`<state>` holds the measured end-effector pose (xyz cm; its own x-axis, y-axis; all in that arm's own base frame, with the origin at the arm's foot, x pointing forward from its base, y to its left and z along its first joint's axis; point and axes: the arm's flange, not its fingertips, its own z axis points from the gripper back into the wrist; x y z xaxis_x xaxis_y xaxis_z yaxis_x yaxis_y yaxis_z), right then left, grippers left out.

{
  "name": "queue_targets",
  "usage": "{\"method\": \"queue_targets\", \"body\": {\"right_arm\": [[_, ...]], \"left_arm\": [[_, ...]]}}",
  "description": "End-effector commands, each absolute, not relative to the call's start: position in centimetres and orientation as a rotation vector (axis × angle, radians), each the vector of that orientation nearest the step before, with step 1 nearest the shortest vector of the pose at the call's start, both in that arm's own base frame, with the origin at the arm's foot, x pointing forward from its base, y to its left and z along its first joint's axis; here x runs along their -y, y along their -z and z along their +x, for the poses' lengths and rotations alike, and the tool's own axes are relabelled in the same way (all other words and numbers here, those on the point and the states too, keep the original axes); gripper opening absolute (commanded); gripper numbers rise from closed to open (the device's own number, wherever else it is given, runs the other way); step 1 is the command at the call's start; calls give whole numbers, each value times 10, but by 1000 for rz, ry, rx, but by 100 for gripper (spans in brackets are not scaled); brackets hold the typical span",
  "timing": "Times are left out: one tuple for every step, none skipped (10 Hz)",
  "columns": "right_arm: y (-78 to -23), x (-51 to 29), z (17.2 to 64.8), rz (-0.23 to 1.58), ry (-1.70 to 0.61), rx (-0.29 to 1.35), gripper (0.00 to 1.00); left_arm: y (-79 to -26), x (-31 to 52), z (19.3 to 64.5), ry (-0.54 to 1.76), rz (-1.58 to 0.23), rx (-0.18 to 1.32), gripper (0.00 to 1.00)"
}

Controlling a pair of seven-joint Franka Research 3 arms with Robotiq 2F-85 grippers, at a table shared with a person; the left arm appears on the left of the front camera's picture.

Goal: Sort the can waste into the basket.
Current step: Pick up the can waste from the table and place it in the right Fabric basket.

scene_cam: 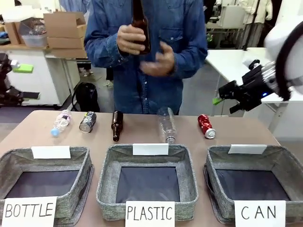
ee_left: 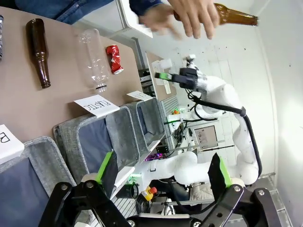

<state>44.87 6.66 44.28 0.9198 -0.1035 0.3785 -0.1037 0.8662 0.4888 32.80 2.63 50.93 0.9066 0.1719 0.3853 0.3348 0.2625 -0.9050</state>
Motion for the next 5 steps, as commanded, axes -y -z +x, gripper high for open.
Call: {"method": "queue_targets", "body": {"right_arm": [[-406, -81, 504, 418, 59, 354, 100], [-383, -86, 521, 366, 73, 352, 100], [-364, -87, 529, 366, 75, 325, 100], [-361, -84, 525, 382, 94, 249, 100], [-358, -89, 511, 375, 45, 355, 100]], "left_arm": [[-512, -25, 329, 128, -1332, 476, 100], [-512, -25, 329, 128, -1332, 476, 100], [-512, -25, 329, 128, -1332, 476, 100], [-512, -25, 329, 128, -1332, 476, 100], [-512, -25, 329, 128, -1332, 476, 100]]}}
